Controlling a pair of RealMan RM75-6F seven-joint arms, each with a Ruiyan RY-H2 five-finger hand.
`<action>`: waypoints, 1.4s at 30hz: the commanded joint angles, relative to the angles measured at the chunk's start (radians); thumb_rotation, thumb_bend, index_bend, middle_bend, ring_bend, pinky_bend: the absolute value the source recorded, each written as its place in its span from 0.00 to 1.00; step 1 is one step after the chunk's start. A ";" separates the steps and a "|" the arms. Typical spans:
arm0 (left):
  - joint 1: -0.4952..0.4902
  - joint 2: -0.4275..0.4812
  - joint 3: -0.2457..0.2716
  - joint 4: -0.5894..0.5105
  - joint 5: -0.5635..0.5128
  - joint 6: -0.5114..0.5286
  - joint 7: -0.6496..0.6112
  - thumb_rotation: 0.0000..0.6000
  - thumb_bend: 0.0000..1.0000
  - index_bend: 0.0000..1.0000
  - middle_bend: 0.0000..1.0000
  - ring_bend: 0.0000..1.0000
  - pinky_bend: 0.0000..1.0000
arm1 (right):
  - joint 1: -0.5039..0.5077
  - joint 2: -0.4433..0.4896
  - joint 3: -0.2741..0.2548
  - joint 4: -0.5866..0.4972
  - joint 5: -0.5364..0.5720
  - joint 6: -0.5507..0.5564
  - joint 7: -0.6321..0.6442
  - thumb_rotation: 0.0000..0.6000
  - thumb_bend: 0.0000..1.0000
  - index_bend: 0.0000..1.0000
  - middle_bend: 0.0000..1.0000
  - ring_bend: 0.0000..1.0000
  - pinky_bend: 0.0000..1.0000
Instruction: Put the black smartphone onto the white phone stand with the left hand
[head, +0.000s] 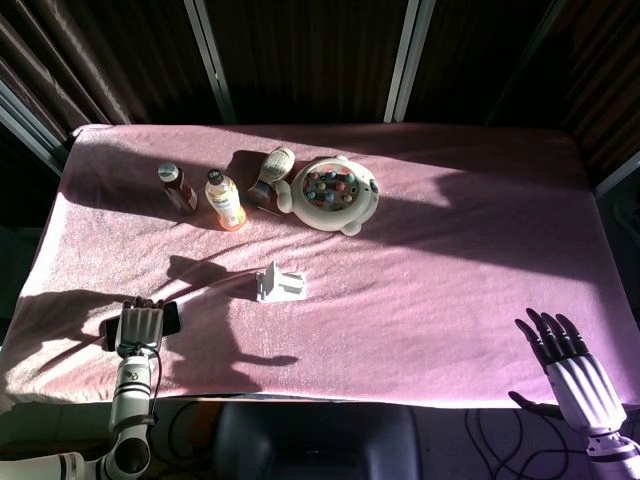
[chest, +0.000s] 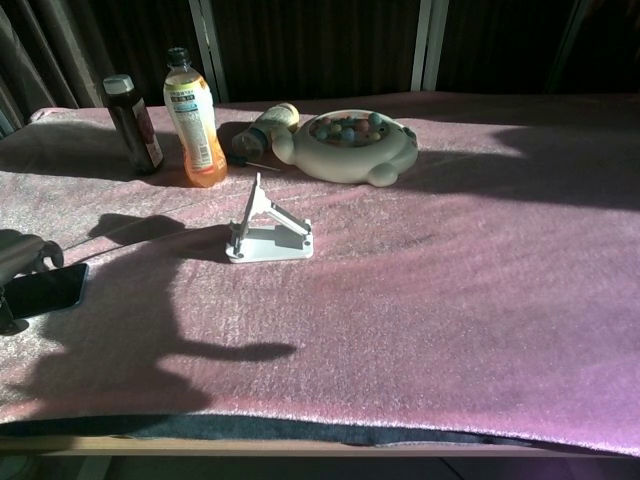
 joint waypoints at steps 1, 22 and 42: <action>-0.015 -0.001 -0.003 0.011 -0.026 -0.006 -0.005 1.00 0.26 0.25 0.27 0.16 0.22 | 0.000 0.000 0.000 -0.001 0.000 0.001 0.001 1.00 0.25 0.00 0.00 0.00 0.00; -0.102 0.060 0.023 0.015 -0.188 -0.097 -0.004 1.00 0.26 0.25 0.33 0.20 0.27 | 0.000 0.001 0.003 -0.009 0.010 -0.004 -0.009 1.00 0.25 0.00 0.00 0.00 0.00; -0.124 0.224 0.065 -0.015 -0.115 -0.355 -0.263 1.00 0.36 0.64 0.91 0.58 0.28 | -0.007 0.000 -0.004 -0.007 -0.008 0.012 -0.008 1.00 0.25 0.00 0.00 0.00 0.00</action>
